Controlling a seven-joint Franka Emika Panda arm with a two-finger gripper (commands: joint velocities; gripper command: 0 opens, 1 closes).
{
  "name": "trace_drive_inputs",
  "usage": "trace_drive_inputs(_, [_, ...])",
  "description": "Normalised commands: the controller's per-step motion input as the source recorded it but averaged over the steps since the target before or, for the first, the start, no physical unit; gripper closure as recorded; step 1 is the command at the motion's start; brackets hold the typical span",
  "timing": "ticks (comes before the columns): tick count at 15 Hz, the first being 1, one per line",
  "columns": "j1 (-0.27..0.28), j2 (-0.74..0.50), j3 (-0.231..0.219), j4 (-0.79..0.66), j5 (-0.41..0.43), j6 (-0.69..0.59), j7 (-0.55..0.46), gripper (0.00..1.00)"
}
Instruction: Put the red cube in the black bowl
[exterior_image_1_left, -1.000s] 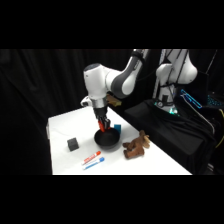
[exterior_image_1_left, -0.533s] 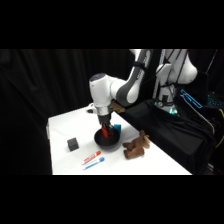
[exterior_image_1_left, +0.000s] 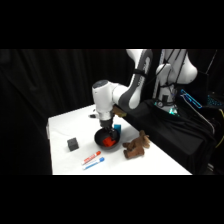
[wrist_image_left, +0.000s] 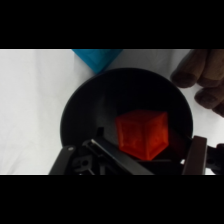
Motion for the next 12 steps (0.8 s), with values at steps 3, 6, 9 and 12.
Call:
trace_drive_inputs(3, [0.070,-0.36,-0.033,-0.13,-0.062,-0.23,0.05,0.00])
trace_drive_inputs(6, [0.065,-0.49,-0.020,-0.11,-0.058,-0.43,0.03,0.00])
trace_drive_inputs(9, [0.055,-0.47,-0.008,-0.03,-0.067,-0.50,0.01,0.00])
trace_drive_inputs(12, [0.029,-0.39,-0.014,0.08,-0.059,-0.47,-0.02,0.00])
